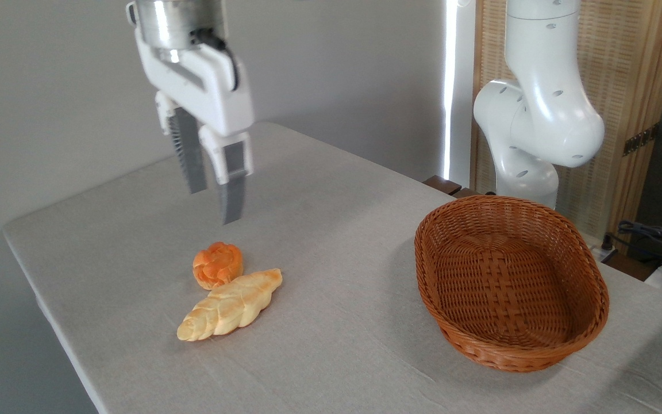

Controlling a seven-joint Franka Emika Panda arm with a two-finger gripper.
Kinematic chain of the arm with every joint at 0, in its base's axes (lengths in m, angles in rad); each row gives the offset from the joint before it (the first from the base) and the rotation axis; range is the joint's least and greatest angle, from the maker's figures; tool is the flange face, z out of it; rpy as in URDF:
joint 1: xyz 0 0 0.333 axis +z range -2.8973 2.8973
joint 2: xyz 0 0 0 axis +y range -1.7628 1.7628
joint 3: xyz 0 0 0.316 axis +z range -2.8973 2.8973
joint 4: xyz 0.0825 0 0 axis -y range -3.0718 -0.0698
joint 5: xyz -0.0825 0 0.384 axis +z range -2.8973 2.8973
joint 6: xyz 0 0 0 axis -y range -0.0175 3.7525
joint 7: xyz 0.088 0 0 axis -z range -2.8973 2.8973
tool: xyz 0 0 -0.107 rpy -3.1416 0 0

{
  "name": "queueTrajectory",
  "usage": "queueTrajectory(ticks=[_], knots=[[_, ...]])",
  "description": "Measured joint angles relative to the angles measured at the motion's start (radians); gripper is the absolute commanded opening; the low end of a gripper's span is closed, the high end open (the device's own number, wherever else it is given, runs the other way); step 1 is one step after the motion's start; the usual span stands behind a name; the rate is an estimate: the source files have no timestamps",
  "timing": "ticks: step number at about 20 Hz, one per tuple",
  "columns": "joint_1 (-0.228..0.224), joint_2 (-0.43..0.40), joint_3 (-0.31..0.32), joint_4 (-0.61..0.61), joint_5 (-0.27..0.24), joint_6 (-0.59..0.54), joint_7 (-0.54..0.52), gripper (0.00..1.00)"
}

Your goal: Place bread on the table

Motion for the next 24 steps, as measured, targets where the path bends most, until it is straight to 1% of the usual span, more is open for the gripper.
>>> queueTrajectory(ticks=[2,4,10,13,17,18,24], knots=[[0.049,-0.022,-0.029,0.000,0.000,-0.034,0.000,1.00],[0.071,-0.033,-0.045,0.000,0.000,-0.058,0.001,1.00],[0.079,-0.035,-0.056,-0.002,0.000,-0.063,0.001,1.00],[0.111,-0.035,-0.094,-0.003,0.000,-0.063,0.001,1.00],[0.122,-0.035,-0.108,-0.005,0.000,-0.072,0.001,1.00],[0.122,-0.035,-0.108,-0.005,0.003,-0.077,0.002,1.00],[0.122,-0.031,-0.123,-0.012,0.060,-0.082,0.005,1.00]])
